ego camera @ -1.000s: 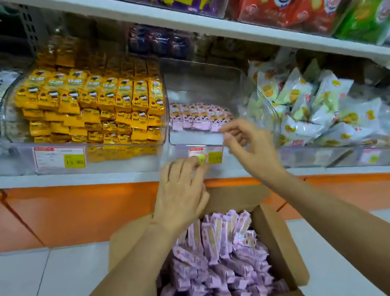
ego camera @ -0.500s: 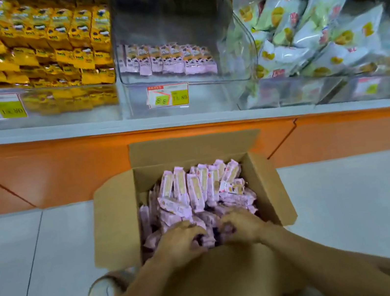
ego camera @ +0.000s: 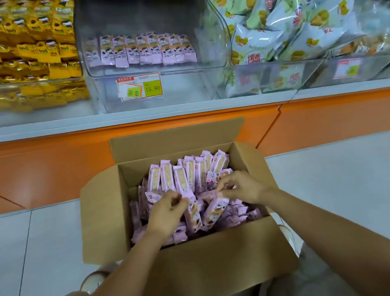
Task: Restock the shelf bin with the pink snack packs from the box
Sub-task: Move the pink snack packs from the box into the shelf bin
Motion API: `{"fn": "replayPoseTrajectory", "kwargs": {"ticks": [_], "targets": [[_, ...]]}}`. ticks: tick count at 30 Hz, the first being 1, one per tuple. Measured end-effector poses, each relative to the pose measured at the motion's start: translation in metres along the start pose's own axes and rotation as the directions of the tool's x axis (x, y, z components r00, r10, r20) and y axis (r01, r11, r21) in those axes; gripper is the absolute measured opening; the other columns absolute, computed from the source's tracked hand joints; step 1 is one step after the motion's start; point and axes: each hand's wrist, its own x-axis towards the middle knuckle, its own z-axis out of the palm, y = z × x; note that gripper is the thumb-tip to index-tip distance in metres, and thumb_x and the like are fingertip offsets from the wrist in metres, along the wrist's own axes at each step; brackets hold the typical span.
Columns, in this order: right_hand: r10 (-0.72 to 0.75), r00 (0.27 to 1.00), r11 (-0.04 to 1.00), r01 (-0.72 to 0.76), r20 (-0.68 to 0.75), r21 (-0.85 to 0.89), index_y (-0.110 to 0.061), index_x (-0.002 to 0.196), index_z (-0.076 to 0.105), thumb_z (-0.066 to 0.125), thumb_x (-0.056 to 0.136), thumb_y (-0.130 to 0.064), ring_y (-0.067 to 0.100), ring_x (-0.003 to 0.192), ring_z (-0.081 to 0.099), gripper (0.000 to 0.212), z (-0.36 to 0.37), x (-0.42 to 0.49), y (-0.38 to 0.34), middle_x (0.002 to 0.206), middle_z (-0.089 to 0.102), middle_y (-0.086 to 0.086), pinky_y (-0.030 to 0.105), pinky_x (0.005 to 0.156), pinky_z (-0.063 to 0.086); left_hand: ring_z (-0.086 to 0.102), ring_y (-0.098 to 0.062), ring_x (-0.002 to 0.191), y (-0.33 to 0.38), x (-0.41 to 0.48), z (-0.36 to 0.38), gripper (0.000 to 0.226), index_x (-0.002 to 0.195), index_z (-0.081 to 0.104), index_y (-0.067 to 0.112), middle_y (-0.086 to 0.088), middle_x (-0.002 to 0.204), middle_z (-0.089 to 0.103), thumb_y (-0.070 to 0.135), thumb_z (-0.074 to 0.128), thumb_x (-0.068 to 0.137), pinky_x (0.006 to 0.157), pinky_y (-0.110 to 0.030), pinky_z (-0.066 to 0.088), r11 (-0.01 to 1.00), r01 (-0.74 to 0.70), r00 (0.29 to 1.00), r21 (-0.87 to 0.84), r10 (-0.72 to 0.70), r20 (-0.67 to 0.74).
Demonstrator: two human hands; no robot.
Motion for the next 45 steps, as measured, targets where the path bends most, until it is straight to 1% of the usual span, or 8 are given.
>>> {"fn": "replayPoseTrajectory", "kwargs": {"ticks": [6, 11, 18, 22, 26, 33, 37, 45], "targets": [[0.148, 0.977, 0.925, -0.082, -0.153, 0.371, -0.008, 0.096, 0.066, 0.060, 0.094, -0.017, 0.006, 0.084, 0.058, 0.011, -0.007, -0.021, 0.009, 0.101, 0.063, -0.006, 0.021, 0.067, 0.053, 0.064, -0.022, 0.077, 0.022, -0.006, -0.004, 0.026, 0.096, 0.055, 0.003, -0.023, 0.083, 0.064, 0.027, 0.046, 0.101, 0.083, -0.047, 0.056, 0.839, 0.174, 0.965, -0.516, -0.250, -0.082], [0.207, 0.950, 0.904, -0.095, -0.232, 0.417, -0.010, 0.086, 0.058, 0.058, 0.094, -0.009, 0.004, 0.087, 0.055, 0.008, 0.011, -0.020, 0.011, 0.097, 0.060, -0.004, 0.008, 0.069, 0.046, 0.056, -0.025, 0.072, 0.027, -0.012, -0.001, 0.014, 0.100, 0.052, 0.017, -0.011, 0.083, 0.051, 0.027, 0.043, 0.103, 0.063, -0.033, 0.053, 0.771, 0.275, 0.937, -0.574, -0.350, -0.022], [0.295, 0.927, 0.639, -0.011, -0.232, 0.769, -0.003, 0.097, 0.058, 0.055, 0.096, -0.010, 0.028, 0.084, 0.065, 0.008, 0.019, -0.011, 0.005, 0.098, 0.061, 0.009, 0.033, 0.084, 0.058, 0.064, -0.034, 0.098, 0.028, -0.010, 0.002, 0.030, 0.115, 0.052, 0.009, -0.020, 0.110, 0.062, 0.035, 0.046, 0.101, 0.070, -0.038, 0.057, 0.692, 0.392, 0.897, -0.606, -0.435, 0.083], [0.138, 0.982, 0.670, 0.004, -0.130, 0.742, -0.012, 0.121, 0.062, 0.054, 0.097, -0.011, 0.010, 0.065, 0.051, 0.025, 0.032, -0.019, -0.006, 0.066, 0.035, -0.003, 0.032, 0.089, 0.056, 0.064, -0.027, 0.083, 0.035, -0.011, 0.003, 0.030, 0.104, 0.053, 0.006, -0.014, 0.090, 0.061, 0.035, 0.046, 0.101, 0.069, -0.038, 0.057, 0.665, 0.374, 0.899, -0.646, -0.431, 0.077], [0.065, 0.996, 0.690, 0.001, -0.063, 0.724, -0.008, 0.128, 0.057, 0.049, 0.099, -0.008, 0.005, 0.059, 0.043, 0.030, 0.042, -0.025, -0.015, 0.059, 0.032, -0.010, 0.032, 0.093, 0.053, 0.065, -0.033, 0.101, 0.036, -0.009, 0.007, 0.049, 0.130, 0.048, -0.001, -0.025, 0.120, 0.060, 0.038, 0.045, 0.101, 0.077, -0.039, 0.058, 0.635, 0.370, 0.902, -0.678, -0.421, 0.098], [0.118, 0.988, 0.700, -0.012, -0.099, 0.714, -0.002, 0.128, 0.056, 0.049, 0.098, -0.005, 0.004, 0.067, 0.054, 0.031, 0.047, -0.023, -0.011, 0.074, 0.042, -0.003, 0.034, 0.090, 0.055, 0.065, -0.023, 0.086, 0.033, -0.012, 0.013, 0.019, 0.092, 0.049, 0.011, -0.013, 0.099, 0.061, 0.009, 0.068, 0.089, 0.098, -0.036, 0.049, 0.676, 0.346, 0.923, -0.651, -0.369, 0.108], [0.250, 0.959, 0.738, -0.101, -0.131, 0.667, 0.000, 0.123, 0.057, 0.048, 0.098, -0.001, 0.016, 0.080, 0.056, 0.026, 0.045, -0.016, 0.004, 0.094, 0.052, 0.006, 0.022, 0.074, 0.058, 0.070, -0.024, 0.081, 0.024, -0.006, 0.002, 0.081, 0.148, 0.023, 0.004, -0.013, 0.085, 0.070, 0.007, 0.072, 0.084, 0.087, -0.035, 0.056, 0.637, 0.346, 0.900, -0.689, -0.434, 0.050], [0.265, 0.962, 0.550, -0.089, -0.072, 0.830, -0.005, 0.121, 0.057, 0.048, 0.099, -0.005, 0.027, 0.089, 0.070, 0.024, 0.045, -0.020, 0.000, 0.100, 0.055, 0.008, 0.020, 0.076, 0.056, 0.070, -0.025, 0.085, 0.012, -0.004, -0.012, 0.065, 0.138, 0.046, 0.005, -0.016, 0.109, 0.068, 0.000, 0.073, 0.078, 0.081, -0.029, 0.057, 0.423, 0.288, 0.822, -0.859, -0.570, -0.005]]}}
